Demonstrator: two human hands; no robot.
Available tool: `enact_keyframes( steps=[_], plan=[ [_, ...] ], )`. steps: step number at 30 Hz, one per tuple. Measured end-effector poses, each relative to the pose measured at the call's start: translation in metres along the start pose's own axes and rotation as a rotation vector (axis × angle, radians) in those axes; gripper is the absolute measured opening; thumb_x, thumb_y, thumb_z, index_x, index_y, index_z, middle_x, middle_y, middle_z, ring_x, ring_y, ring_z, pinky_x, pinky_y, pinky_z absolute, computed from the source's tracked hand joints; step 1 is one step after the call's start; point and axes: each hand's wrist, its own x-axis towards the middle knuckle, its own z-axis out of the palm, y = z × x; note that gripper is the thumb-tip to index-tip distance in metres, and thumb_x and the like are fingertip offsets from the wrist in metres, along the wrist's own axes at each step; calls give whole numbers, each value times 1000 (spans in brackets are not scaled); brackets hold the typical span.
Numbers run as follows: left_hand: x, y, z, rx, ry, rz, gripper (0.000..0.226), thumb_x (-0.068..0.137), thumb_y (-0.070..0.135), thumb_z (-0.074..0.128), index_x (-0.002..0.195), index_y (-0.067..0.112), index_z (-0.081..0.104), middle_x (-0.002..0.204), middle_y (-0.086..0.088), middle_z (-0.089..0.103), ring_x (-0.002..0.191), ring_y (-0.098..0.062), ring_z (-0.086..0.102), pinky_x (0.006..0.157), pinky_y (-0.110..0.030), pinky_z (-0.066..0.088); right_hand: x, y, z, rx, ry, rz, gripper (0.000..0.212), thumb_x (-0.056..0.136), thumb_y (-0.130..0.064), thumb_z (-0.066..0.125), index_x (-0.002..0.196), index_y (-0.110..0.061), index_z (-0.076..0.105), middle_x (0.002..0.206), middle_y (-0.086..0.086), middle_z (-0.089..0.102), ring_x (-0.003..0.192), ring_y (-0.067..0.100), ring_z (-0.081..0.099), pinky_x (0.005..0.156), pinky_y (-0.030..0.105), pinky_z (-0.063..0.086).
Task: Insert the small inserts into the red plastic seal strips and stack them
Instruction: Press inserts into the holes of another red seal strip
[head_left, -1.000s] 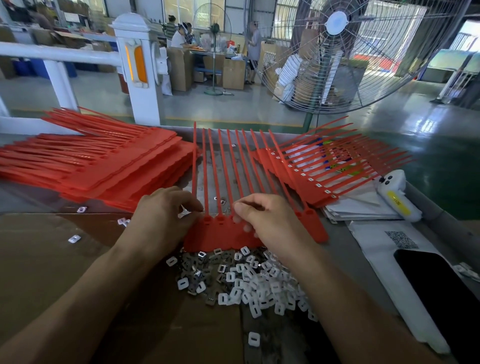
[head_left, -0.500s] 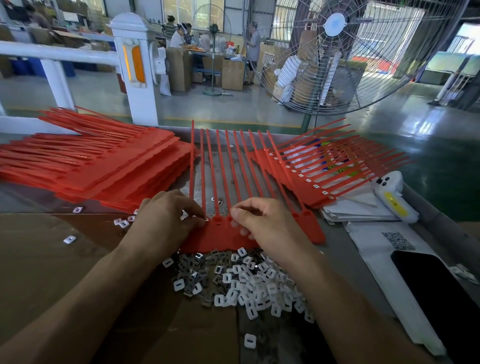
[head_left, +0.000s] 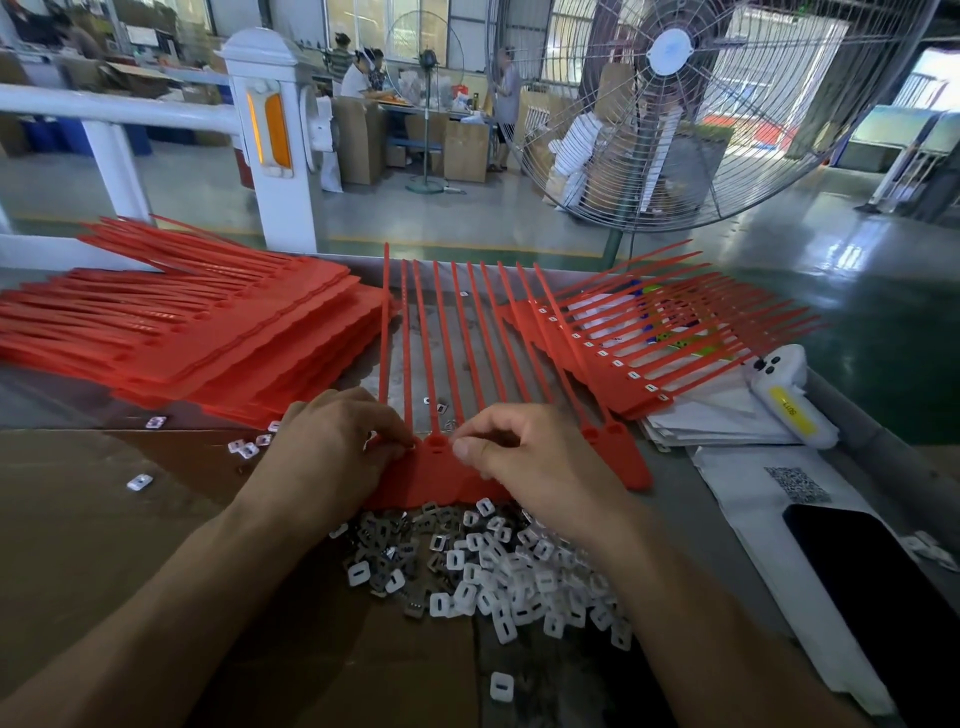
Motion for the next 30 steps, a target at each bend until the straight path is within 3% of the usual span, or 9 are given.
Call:
enact_keyframes(
  steps=[8,12,18,23,26,28,30],
  plan=[
    [0,-1,0,60,-29,73,20,94,24,68,103,40,75,104,20,57,107,-9,52,101,-43,45,-6,-7,-8,-268,-247,-126,9,88,-38,80,94,-33,77,97,-20,66,90,-7,62,74,11,47],
    [0,-2,0,61,-21,88,20,94,24,68,102,41,75,104,21,57,106,-7,51,100,-42,45,-7,-9,-6,-374,-295,-136,11,88,-37,80,97,-33,75,102,-18,59,91,-3,56,80,20,44],
    [0,-2,1,59,10,95,17,94,24,68,101,38,75,99,20,57,101,-8,52,97,-42,46,-7,-8,-1,-426,-260,-178,3,93,-33,75,93,-30,75,100,-17,60,95,-1,57,86,23,49],
    [0,-1,2,38,59,121,14,93,28,69,104,32,76,99,19,59,100,-7,53,93,-40,47,-8,-6,-1,-356,-216,-171,5,97,-29,69,92,-30,71,92,-18,66,87,-5,63,71,15,51],
    [-1,0,5,-42,87,142,14,91,24,71,103,29,77,96,19,62,93,-2,57,82,-23,47,-9,-5,0,-229,-145,-145,9,98,-25,68,90,-30,69,84,-15,69,77,-3,66,64,10,50],
    [-1,4,6,-144,93,148,15,90,22,73,101,30,77,95,20,65,88,0,61,73,-9,43,-9,-5,2,-111,-60,-132,11,97,-22,69,88,-28,70,82,-11,70,72,1,66,61,15,50],
    [-3,8,8,-252,99,160,16,88,21,74,101,31,77,94,19,68,88,1,63,71,-6,43,-7,-5,2,16,37,-89,11,97,-22,69,88,-29,72,83,-6,71,71,5,66,64,24,55]
  ],
)
